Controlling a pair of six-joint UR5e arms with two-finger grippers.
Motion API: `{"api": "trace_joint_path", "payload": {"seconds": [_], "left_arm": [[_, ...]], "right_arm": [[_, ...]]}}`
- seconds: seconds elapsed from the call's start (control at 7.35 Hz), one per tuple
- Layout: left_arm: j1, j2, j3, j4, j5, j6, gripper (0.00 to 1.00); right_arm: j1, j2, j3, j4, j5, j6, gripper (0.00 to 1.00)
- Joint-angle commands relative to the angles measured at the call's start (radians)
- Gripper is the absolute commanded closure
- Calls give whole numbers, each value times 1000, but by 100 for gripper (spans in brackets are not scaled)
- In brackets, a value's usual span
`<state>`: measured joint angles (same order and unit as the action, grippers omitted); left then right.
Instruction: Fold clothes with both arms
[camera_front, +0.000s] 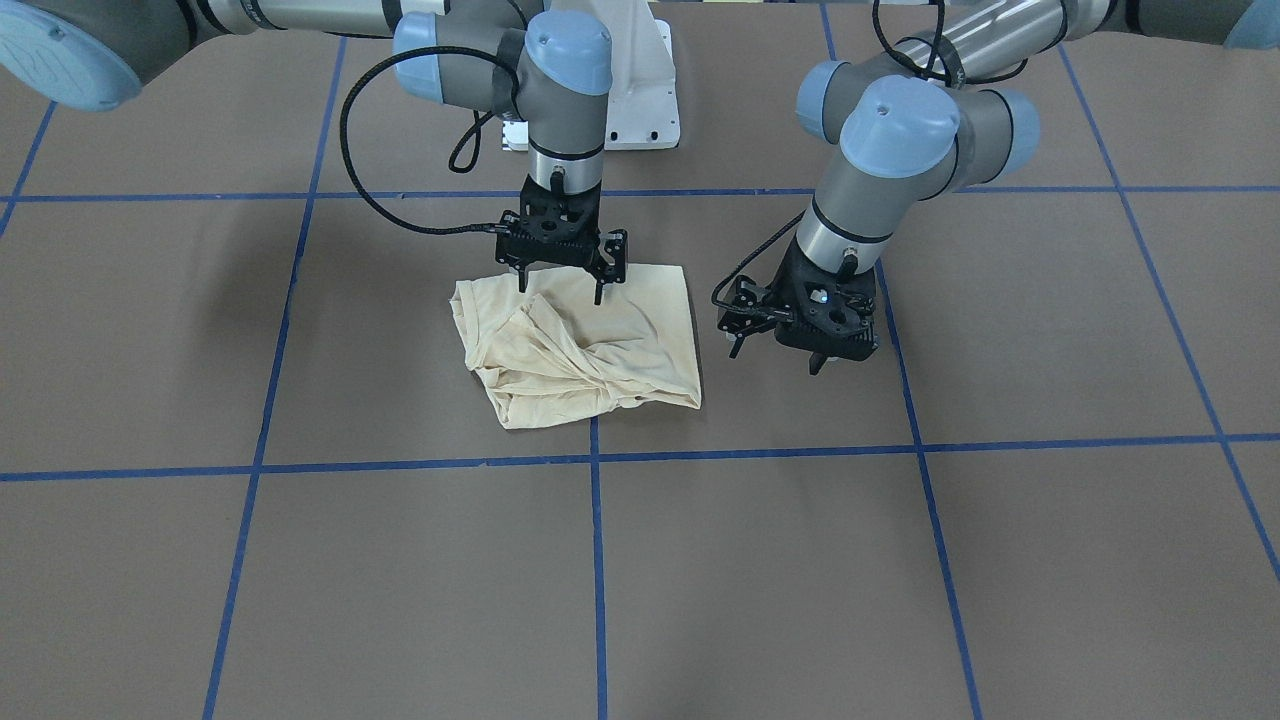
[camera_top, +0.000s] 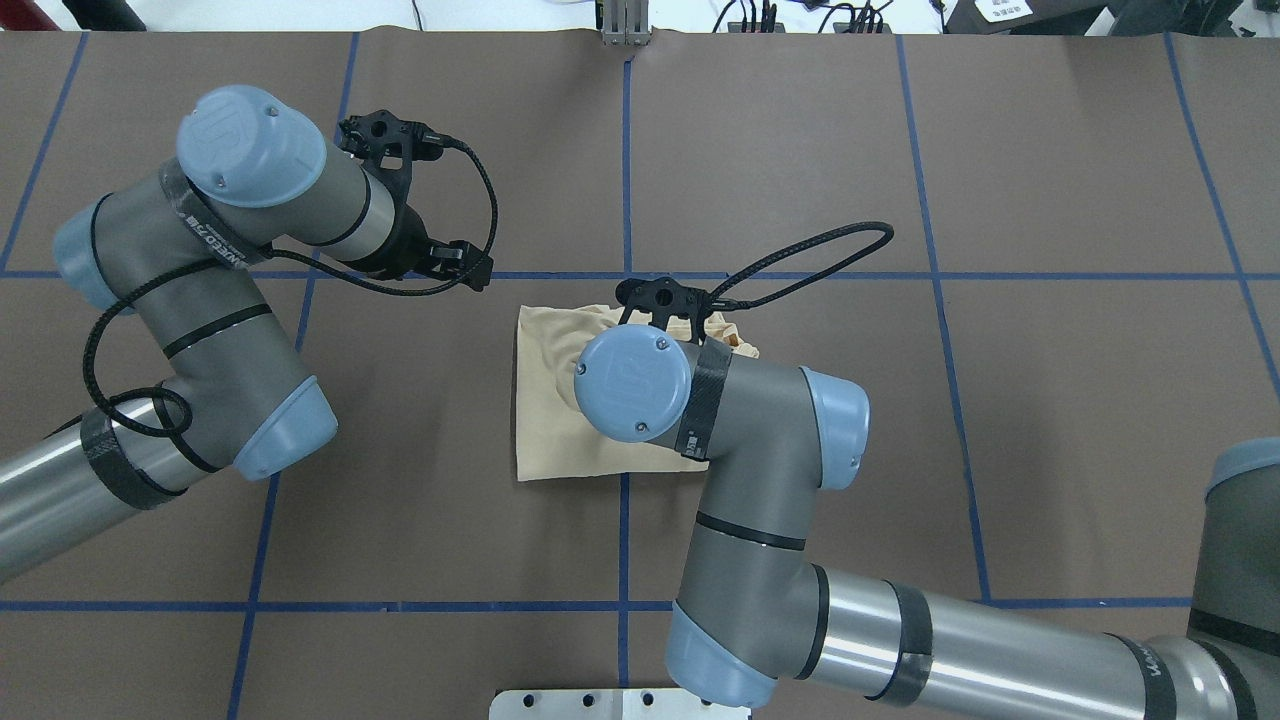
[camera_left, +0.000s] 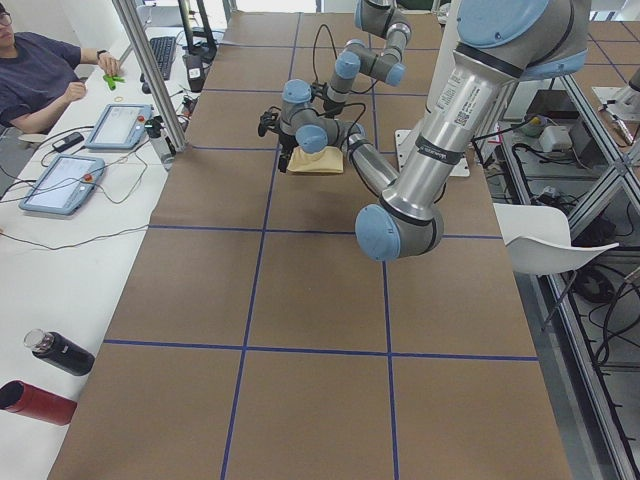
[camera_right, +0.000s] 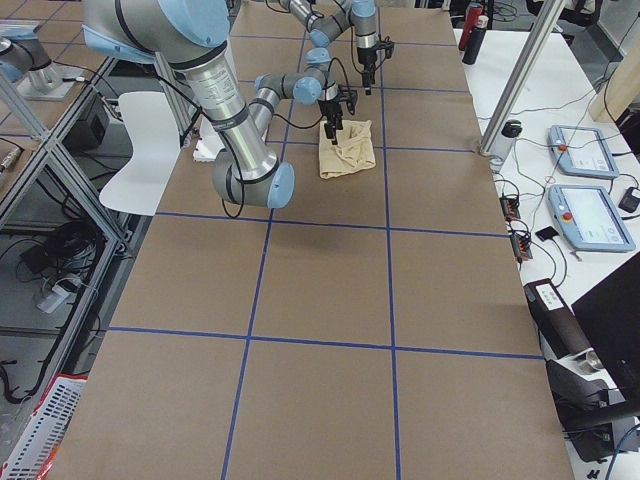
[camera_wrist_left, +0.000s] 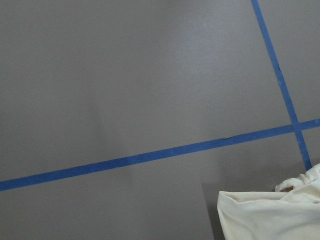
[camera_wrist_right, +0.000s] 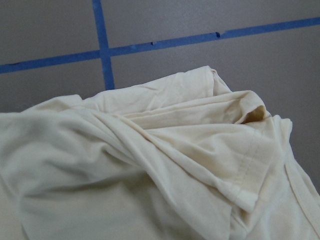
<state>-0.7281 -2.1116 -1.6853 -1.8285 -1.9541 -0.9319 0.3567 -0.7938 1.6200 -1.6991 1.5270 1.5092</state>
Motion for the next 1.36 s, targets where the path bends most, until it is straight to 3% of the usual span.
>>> {"api": "trace_joint_path", "payload": {"seconds": [0.0, 0.68, 0.82, 0.95, 1.09, 1.22], "left_arm": [[-1, 1, -1, 0, 0, -2, 0], [-1, 1, -1, 0, 1, -2, 0], [-1, 1, -1, 0, 0, -2, 0], [-1, 1, -1, 0, 0, -2, 0], [-1, 1, -1, 0, 0, -2, 0], [-1, 1, 1, 2, 0, -2, 0]], "right_arm": [[-15, 56, -99, 2, -48, 29, 17], [66, 50, -164, 47, -111, -85, 72], [91, 48, -233, 124, -113, -162, 75], [138, 47, -282, 224, -111, -275, 70], [178, 42, -284, 255, -107, -396, 24], [201, 44, -284, 259, -79, -423, 1]]}}
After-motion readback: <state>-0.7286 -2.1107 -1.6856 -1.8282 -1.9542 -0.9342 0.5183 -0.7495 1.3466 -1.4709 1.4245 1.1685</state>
